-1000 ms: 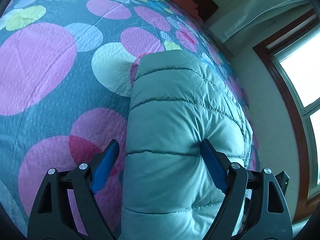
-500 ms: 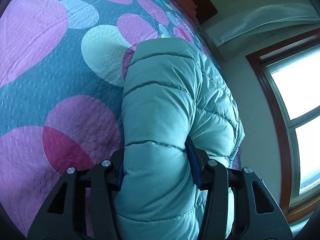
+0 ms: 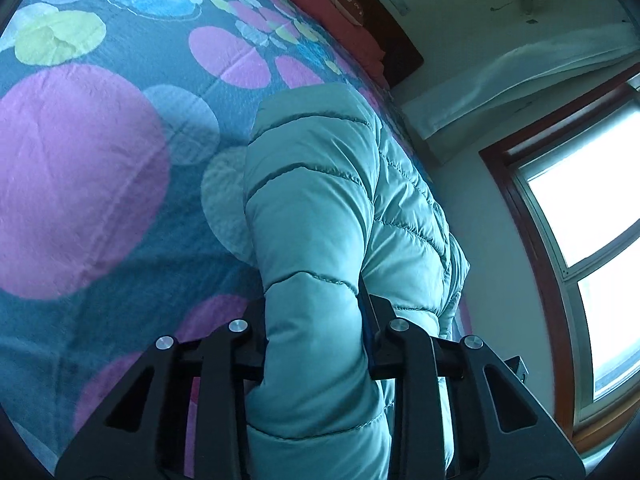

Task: Fold large clothes

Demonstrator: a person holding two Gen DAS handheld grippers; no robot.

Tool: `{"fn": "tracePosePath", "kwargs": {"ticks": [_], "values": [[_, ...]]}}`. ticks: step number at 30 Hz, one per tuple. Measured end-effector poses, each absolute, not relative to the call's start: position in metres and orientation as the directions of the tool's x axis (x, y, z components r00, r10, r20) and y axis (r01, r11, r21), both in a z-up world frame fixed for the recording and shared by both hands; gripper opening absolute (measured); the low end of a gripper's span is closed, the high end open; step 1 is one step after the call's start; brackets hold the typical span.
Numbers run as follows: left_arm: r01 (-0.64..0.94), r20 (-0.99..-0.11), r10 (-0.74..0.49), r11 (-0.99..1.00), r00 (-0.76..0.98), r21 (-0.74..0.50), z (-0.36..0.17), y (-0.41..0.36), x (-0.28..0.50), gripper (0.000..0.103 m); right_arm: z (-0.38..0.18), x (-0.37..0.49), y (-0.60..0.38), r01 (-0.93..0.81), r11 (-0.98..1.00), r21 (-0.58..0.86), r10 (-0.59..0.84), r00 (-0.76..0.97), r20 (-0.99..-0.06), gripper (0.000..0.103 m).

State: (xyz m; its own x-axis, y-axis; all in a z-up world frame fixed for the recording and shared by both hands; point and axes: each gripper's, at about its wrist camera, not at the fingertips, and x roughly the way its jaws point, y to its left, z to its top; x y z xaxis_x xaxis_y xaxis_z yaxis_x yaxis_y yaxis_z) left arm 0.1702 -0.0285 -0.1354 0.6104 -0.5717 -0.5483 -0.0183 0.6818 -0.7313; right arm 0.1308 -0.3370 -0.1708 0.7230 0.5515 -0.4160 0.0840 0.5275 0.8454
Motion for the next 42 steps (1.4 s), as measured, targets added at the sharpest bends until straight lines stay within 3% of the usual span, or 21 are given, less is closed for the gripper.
{"fn": "tracePosePath", "kwargs": {"ticks": [12, 16, 19, 20, 23, 28, 30, 32, 35, 42], "values": [[-0.090, -0.583, -0.525, 0.690, 0.620, -0.718, -0.153, 0.022, 0.189, 0.032, -0.181, 0.194, -0.289, 0.060, 0.539, 0.840, 0.609, 0.661, -0.438, 0.024], [-0.087, -0.585, -0.557, 0.676, 0.590, -0.732, -0.159, 0.036, 0.191, 0.046, -0.179, 0.196, -0.302, 0.080, 0.535, 0.841, 0.629, 0.627, -0.460, 0.039], [-0.085, -0.578, -0.566, 0.667, 0.588, -0.740, -0.157, 0.051, 0.191, 0.063, -0.168, 0.197, -0.313, 0.076, 0.547, 0.834, 0.632, 0.616, -0.471, 0.063], [-0.078, -0.574, -0.563, 0.670, 0.595, -0.738, -0.155, 0.054, 0.193, 0.068, -0.166, 0.198, -0.317, 0.068, 0.551, 0.831, 0.628, 0.622, -0.468, 0.066], [-0.060, -0.581, -0.566, 0.684, 0.585, -0.727, -0.155, 0.060, 0.211, 0.071, -0.163, 0.212, -0.322, 0.061, 0.576, 0.815, 0.617, 0.622, -0.482, 0.068], [-0.034, -0.584, -0.623, 0.668, 0.521, -0.743, -0.167, 0.054, 0.237, 0.071, -0.171, 0.248, -0.321, 0.076, 0.579, 0.812, 0.621, 0.604, -0.499, 0.068], [-0.025, -0.589, -0.626, 0.675, 0.511, -0.738, -0.169, 0.049, 0.243, 0.066, -0.173, 0.258, -0.314, 0.053, 0.572, 0.818, 0.640, 0.596, -0.486, 0.067], [-0.018, -0.584, -0.618, 0.678, 0.527, -0.734, -0.167, 0.047, 0.246, 0.055, -0.173, 0.264, -0.307, 0.044, 0.567, 0.823, 0.646, 0.596, -0.477, 0.050], [-0.016, -0.577, -0.608, 0.681, 0.545, -0.732, -0.163, 0.050, 0.257, 0.050, -0.172, 0.272, -0.302, 0.032, 0.530, 0.847, 0.658, 0.615, -0.435, 0.035], [-0.006, -0.592, -0.572, 0.716, 0.568, -0.698, -0.157, 0.053, 0.293, 0.050, -0.171, 0.312, -0.292, 0.007, 0.530, 0.848, 0.652, 0.636, -0.413, 0.030]]}}
